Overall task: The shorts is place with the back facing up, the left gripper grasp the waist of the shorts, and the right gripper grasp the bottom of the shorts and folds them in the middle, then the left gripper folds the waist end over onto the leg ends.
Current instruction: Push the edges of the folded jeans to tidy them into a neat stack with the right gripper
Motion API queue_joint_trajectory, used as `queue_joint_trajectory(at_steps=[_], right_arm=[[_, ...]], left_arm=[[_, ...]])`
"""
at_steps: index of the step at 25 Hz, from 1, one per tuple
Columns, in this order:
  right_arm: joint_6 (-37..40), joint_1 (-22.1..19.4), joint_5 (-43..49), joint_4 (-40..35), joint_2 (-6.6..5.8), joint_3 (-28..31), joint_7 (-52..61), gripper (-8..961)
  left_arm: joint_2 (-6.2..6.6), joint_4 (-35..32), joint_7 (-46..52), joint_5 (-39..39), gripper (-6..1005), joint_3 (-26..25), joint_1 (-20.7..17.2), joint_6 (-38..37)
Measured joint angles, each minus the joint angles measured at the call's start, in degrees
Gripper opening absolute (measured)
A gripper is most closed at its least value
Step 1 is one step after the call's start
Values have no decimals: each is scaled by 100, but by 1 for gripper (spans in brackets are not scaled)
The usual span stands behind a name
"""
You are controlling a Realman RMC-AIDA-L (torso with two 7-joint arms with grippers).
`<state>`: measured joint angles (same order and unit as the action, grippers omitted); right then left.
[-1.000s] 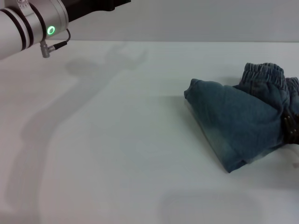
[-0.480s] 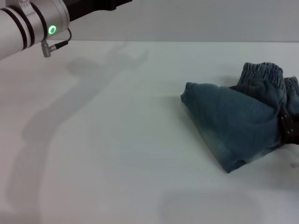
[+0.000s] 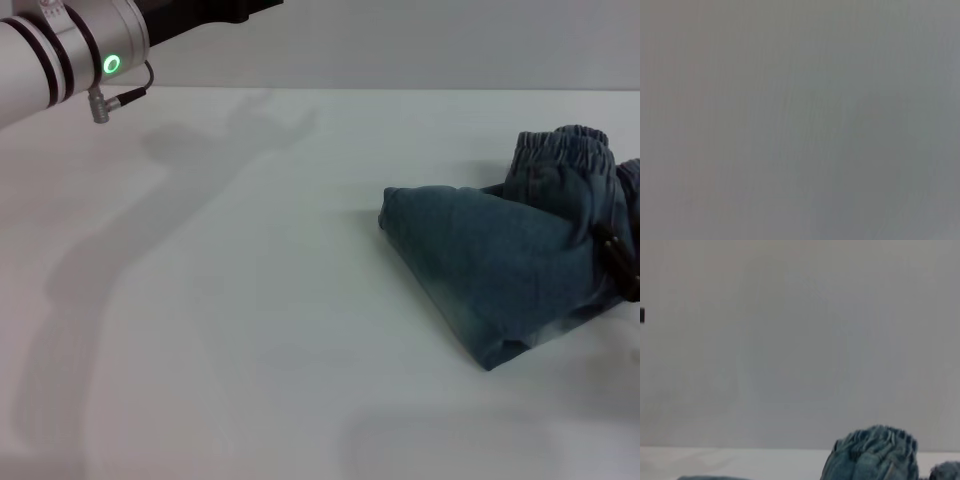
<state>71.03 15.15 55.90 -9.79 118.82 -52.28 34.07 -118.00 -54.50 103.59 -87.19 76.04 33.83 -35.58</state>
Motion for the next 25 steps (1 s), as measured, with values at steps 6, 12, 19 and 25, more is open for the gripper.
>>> queue_joint_trajectory(at_steps=[6,12,19,25], right_arm=[[618,-222,-1,-59,0,359,-17,487],[1348,-323,0,-173,4,767,-26,564],[717,558,-8,11,30,1184,-29,576],[-85,1256,22,61,19,1122,-20,577]], left_arm=[[3,-8,2,0,811,-2,0,-8],[6,-28,-11,0,811,-2,0,-13],[3,-32,-15,0,811,15,8,-13],[-3,-37,-8,0,811,49,8,-20]])
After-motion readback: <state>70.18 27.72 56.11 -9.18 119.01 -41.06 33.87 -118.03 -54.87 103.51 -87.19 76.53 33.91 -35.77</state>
